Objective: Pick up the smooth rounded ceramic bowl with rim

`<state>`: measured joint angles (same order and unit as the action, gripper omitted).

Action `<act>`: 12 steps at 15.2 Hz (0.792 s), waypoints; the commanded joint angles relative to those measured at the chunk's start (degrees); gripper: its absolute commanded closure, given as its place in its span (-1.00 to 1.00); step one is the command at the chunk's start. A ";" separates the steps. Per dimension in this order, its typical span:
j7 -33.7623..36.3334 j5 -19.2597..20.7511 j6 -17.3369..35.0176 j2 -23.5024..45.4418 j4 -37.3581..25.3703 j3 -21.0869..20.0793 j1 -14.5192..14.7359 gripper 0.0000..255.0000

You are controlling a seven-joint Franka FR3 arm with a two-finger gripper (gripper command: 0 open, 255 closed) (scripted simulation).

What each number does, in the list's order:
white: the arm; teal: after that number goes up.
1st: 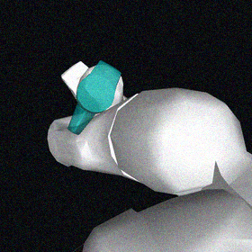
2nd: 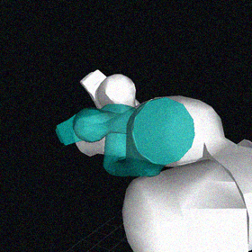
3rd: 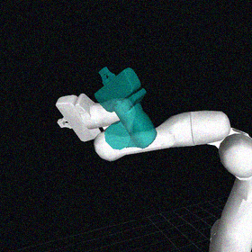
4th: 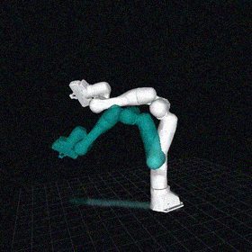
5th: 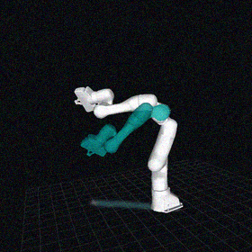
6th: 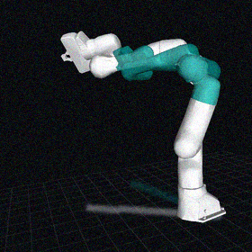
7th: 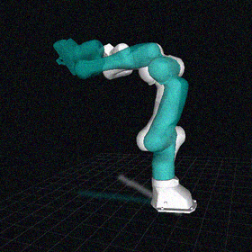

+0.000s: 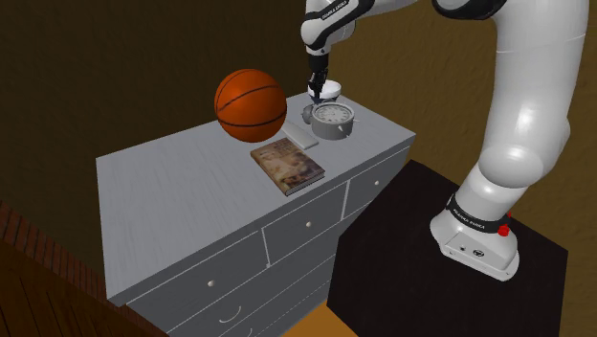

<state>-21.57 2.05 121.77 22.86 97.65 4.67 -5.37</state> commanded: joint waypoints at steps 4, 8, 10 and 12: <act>-0.12 0.04 -2.57 -1.16 -1.36 0.04 0.01 1.00; -0.23 0.06 -5.25 -2.15 -3.05 0.06 0.03 1.00; -0.28 0.07 -6.61 -2.59 -3.98 0.07 0.04 1.00; -0.34 0.08 -7.99 -2.97 -4.98 0.08 0.05 1.00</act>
<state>-21.91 2.11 114.58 20.07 93.30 4.76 -5.36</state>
